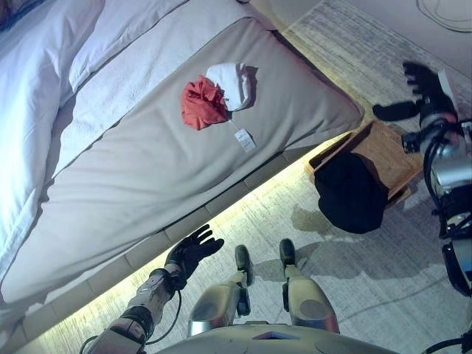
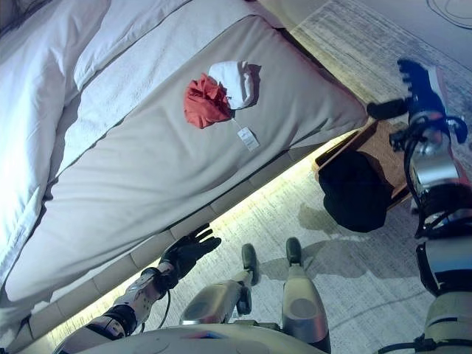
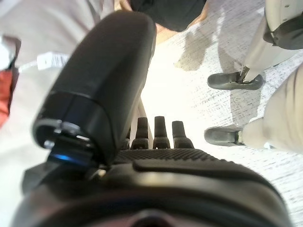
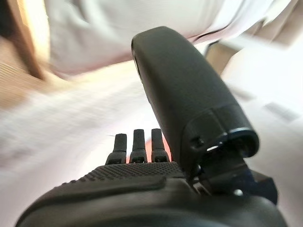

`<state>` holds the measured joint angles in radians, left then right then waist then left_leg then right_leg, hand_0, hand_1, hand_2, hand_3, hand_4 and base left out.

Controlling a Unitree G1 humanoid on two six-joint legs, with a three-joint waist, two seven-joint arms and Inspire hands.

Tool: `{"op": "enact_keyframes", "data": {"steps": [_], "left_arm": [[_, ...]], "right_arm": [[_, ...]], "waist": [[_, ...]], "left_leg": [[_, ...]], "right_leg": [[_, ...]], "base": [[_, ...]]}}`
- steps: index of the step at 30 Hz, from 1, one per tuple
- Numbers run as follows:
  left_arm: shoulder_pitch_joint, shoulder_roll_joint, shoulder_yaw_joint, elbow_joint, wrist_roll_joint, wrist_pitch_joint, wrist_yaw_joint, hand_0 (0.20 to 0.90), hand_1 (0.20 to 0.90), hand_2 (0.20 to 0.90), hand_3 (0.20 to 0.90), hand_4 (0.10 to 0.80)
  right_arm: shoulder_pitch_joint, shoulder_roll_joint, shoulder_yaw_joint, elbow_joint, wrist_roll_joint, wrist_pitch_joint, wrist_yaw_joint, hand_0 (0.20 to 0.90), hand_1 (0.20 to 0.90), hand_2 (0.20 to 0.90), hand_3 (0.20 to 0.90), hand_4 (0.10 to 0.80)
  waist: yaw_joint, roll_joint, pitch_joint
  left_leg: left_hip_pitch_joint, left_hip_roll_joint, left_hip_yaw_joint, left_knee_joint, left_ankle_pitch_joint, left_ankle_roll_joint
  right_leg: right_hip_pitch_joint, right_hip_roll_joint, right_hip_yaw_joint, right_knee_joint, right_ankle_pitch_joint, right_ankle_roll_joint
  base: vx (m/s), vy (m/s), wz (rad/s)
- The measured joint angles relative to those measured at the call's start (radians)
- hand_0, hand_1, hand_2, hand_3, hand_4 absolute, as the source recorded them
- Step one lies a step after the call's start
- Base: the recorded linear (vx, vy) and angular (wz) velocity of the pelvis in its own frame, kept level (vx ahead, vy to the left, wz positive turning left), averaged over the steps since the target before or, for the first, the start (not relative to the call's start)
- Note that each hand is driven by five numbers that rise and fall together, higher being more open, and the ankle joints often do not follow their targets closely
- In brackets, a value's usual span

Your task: Pick up the clothes from the bed and place them into the basket

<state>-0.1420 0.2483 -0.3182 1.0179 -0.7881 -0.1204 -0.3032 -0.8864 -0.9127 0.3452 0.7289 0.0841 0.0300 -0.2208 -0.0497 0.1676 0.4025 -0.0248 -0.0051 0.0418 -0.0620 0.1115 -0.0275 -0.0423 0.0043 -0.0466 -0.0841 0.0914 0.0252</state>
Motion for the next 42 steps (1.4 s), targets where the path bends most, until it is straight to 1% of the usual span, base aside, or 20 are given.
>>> {"op": "enact_keyframes", "data": {"steps": [3,4,5,6,8,10,12,13,14,16,18,20,23,26,28,32,34,37,40,42], "left_arm": [[-0.005,0.000,-0.001,-0.032,-0.020,-0.003,0.017,0.900,0.900,0.900,0.900,0.800],[-0.007,0.001,-0.003,-0.041,-0.023,-0.011,0.025,0.900,0.900,0.900,0.900,0.800],[-0.011,0.002,-0.006,-0.044,-0.027,-0.012,0.028,0.900,0.900,0.900,0.900,0.800],[-0.022,0.003,-0.018,-0.051,-0.035,-0.015,0.036,0.900,0.900,0.900,0.900,0.800],[-0.027,0.019,-0.044,-0.085,-0.035,-0.034,0.039,0.900,0.900,0.900,0.900,0.800],[-0.034,0.026,-0.050,-0.111,-0.036,-0.043,0.037,0.900,0.900,0.900,0.900,0.800],[-0.039,0.040,-0.057,-0.143,-0.038,-0.050,0.036,0.900,0.900,0.900,0.900,0.800],[-0.039,0.048,-0.059,-0.156,-0.038,-0.052,0.033,0.900,0.900,0.900,0.900,0.800],[-0.041,0.057,-0.059,-0.172,-0.038,-0.053,0.032,0.900,0.900,0.900,0.900,0.800],[-0.042,0.068,-0.058,-0.182,-0.039,-0.054,0.031,0.900,0.900,0.900,0.900,0.800],[-0.029,0.083,-0.059,-0.191,-0.062,-0.058,0.021,0.900,0.900,0.900,0.900,0.800],[-0.016,0.105,-0.059,-0.235,-0.101,-0.059,0.008,0.900,0.900,0.900,0.900,0.800],[-0.008,0.124,-0.060,-0.304,-0.143,-0.063,0.002,0.900,0.900,0.900,0.900,0.800],[0.000,0.141,-0.059,-0.417,-0.196,-0.097,-0.010,0.900,0.900,0.900,0.900,0.800],[0.002,0.147,-0.062,-0.470,-0.219,-0.102,-0.012,0.900,0.900,0.900,0.900,0.800],[0.009,0.190,-0.065,-0.577,-0.261,-0.106,-0.009,0.900,0.900,0.900,0.900,0.800],[0.027,0.216,-0.061,-0.616,-0.278,-0.108,-0.003,0.900,0.900,0.900,0.900,0.800],[0.073,0.248,-0.038,-0.685,-0.318,-0.106,0.012,0.900,0.900,0.900,0.900,0.800],[0.108,0.267,-0.028,-0.694,-0.352,-0.101,0.023,0.900,0.900,0.900,0.900,0.800],[0.142,0.287,-0.020,-0.695,-0.373,-0.097,0.024,0.900,0.900,0.900,0.900,0.800]], "right_arm": [[-0.140,-0.024,0.126,-0.017,-0.141,0.009,-0.039,0.900,0.900,0.900,0.900,0.800],[-0.189,-0.027,0.183,-0.021,-0.194,0.022,-0.052,0.900,0.900,0.900,0.900,0.800],[-0.214,-0.028,0.207,-0.023,-0.217,0.025,-0.055,0.900,0.900,0.900,0.900,0.800],[-0.252,-0.026,0.252,-0.035,-0.257,0.035,-0.058,0.900,0.900,0.900,0.900,0.800],[-0.334,-0.007,0.352,-0.040,-0.310,0.062,-0.065,0.900,0.900,0.900,0.900,0.800],[-0.369,0.000,0.400,-0.058,-0.352,0.075,-0.063,0.900,0.900,0.900,0.900,0.800],[-0.395,0.024,0.425,-0.089,-0.385,0.103,-0.059,0.900,0.900,0.900,0.900,0.800],[-0.406,0.028,0.441,-0.100,-0.386,0.119,-0.057,0.900,0.900,0.900,0.900,0.800],[-0.421,0.032,0.460,-0.113,-0.397,0.124,-0.050,0.900,0.900,0.900,0.900,0.800],[-0.434,0.040,0.502,-0.130,-0.409,0.150,-0.030,0.900,0.900,0.900,0.900,0.800],[-0.453,0.063,0.556,-0.130,-0.409,0.176,-0.016,0.900,0.900,0.900,0.900,0.800],[-0.465,0.073,0.573,-0.130,-0.400,0.198,0.006,0.900,0.900,0.900,0.900,0.800],[-0.477,0.077,0.573,-0.115,-0.375,0.231,0.009,0.900,0.900,0.900,0.900,0.800],[-0.538,0.076,0.573,-0.036,-0.349,0.280,0.011,0.900,0.900,0.900,0.900,0.800],[-0.573,0.075,0.583,0.035,-0.347,0.298,0.013,0.900,0.900,0.900,0.900,0.800],[-0.628,0.050,0.588,0.134,-0.328,0.340,0.014,0.900,0.900,0.900,0.900,0.800],[-0.653,0.036,0.599,0.156,-0.327,0.347,0.015,0.900,0.900,0.900,0.900,0.800],[-0.697,0.013,0.643,0.217,-0.328,0.348,0.016,0.900,0.900,0.900,0.900,0.800],[-0.705,-0.002,0.661,0.229,-0.320,0.366,0.004,0.900,0.900,0.900,0.900,0.800],[-0.714,-0.009,0.661,0.235,-0.271,0.367,-0.037,0.900,0.900,0.900,0.900,0.800]], "waist": [[0.051,-0.011,0.007],[0.068,-0.016,0.010],[0.076,-0.021,0.014],[0.103,-0.026,0.017],[0.135,-0.038,0.028],[0.168,-0.054,0.047],[0.210,-0.069,0.088],[0.214,-0.077,0.099],[0.234,-0.076,0.116],[0.286,-0.078,0.128],[0.307,-0.080,0.138],[0.324,-0.085,0.141],[0.333,-0.088,0.145],[0.331,-0.091,0.148],[0.331,-0.092,0.149],[0.330,-0.092,0.149],[0.330,-0.092,0.149],[0.332,-0.092,0.149],[0.334,-0.092,0.149],[0.332,-0.092,0.149]], "left_leg": [[-0.078,-0.011,-0.034,0.062,0.002,-0.002],[-0.108,-0.012,-0.054,0.087,0.002,-0.003],[-0.122,-0.013,-0.061,0.099,0.002,-0.004],[-0.149,-0.013,-0.077,0.111,0.002,-0.004],[-0.207,-0.016,-0.107,0.140,0.003,-0.004],[-0.238,-0.019,-0.124,0.145,0.003,-0.005],[-0.273,-0.037,-0.143,0.167,0.006,-0.010],[-0.287,-0.045,-0.147,0.178,0.004,-0.012],[-0.312,-0.053,-0.161,0.182,0.004,-0.012],[-0.355,-0.064,-0.174,0.190,0.014,-0.012],[-0.381,-0.070,-0.183,0.204,0.015,-0.011],[-0.428,-0.083,-0.196,0.218,0.019,-0.006],[-0.482,-0.096,-0.210,0.243,0.024,-0.004],[-0.561,-0.111,-0.225,0.292,0.024,-0.004],[-0.598,-0.122,-0.227,0.327,0.020,-0.002],[-0.675,-0.136,-0.238,0.402,0.005,-0.003],[-0.720,-0.139,-0.237,0.448,-0.012,-0.004],[-0.785,-0.143,-0.238,0.505,-0.028,-0.001],[-0.811,-0.143,-0.238,0.518,-0.028,-0.001],[-0.829,-0.141,-0.236,0.530,-0.028,-0.001]], "right_leg": [[-0.049,-0.006,-0.034,0.028,0.003,-0.004],[-0.073,-0.008,-0.050,0.052,-0.002,-0.011],[-0.087,-0.009,-0.055,0.066,-0.007,-0.018],[-0.121,-0.010,-0.071,0.106,-0.024,-0.029],[-0.194,-0.019,-0.100,0.192,-0.062,-0.035],[-0.259,-0.033,-0.117,0.283,-0.105,-0.041],[-0.321,-0.060,-0.143,0.390,-0.155,-0.048],[-0.341,-0.071,-0.145,0.413,-0.168,-0.049],[-0.373,-0.084,-0.158,0.449,-0.183,-0.051],[-0.424,-0.097,-0.167,0.490,-0.191,-0.050],[-0.446,-0.109,-0.178,0.507,-0.193,-0.048],[-0.492,-0.122,-0.184,0.537,-0.203,-0.047],[-0.535,-0.134,-0.199,0.561,-0.205,-0.043],[-0.598,-0.151,-0.214,0.592,-0.206,-0.043],[-0.627,-0.164,-0.216,0.622,-0.211,-0.040],[-0.683,-0.176,-0.224,0.668,-0.215,-0.039],[-0.718,-0.179,-0.224,0.696,-0.220,-0.036],[-0.775,-0.185,-0.224,0.732,-0.229,-0.049],[-0.802,-0.186,-0.218,0.741,-0.229,-0.049],[-0.818,-0.183,-0.214,0.748,-0.229,-0.048]], "base": [[-0.040,0.003,0.34],[-0.030,0.005,0.29],[-0.044,0.017,0.35],[-0.049,0.023,0.32],[-0.048,0.032,0.40],[-0.039,0.007,0.40],[-0.031,-0.017,0.44],[-0.010,-0.002,0.46],[-0.012,0.006,0.43],[-0.035,0.037,0.33],[0.042,0.027,0.19],[0.007,0.016,0.26],[-0.032,0.005,0.20],[-0.001,0.033,0.22],[0.010,-0.011,0.11],[0.014,-0.025,0.11],[0.032,-0.028,0.02],[0.011,-0.009,0.00],[0.000,-0.008,-0.02],[0.001,-0.013,-0.07]]}}
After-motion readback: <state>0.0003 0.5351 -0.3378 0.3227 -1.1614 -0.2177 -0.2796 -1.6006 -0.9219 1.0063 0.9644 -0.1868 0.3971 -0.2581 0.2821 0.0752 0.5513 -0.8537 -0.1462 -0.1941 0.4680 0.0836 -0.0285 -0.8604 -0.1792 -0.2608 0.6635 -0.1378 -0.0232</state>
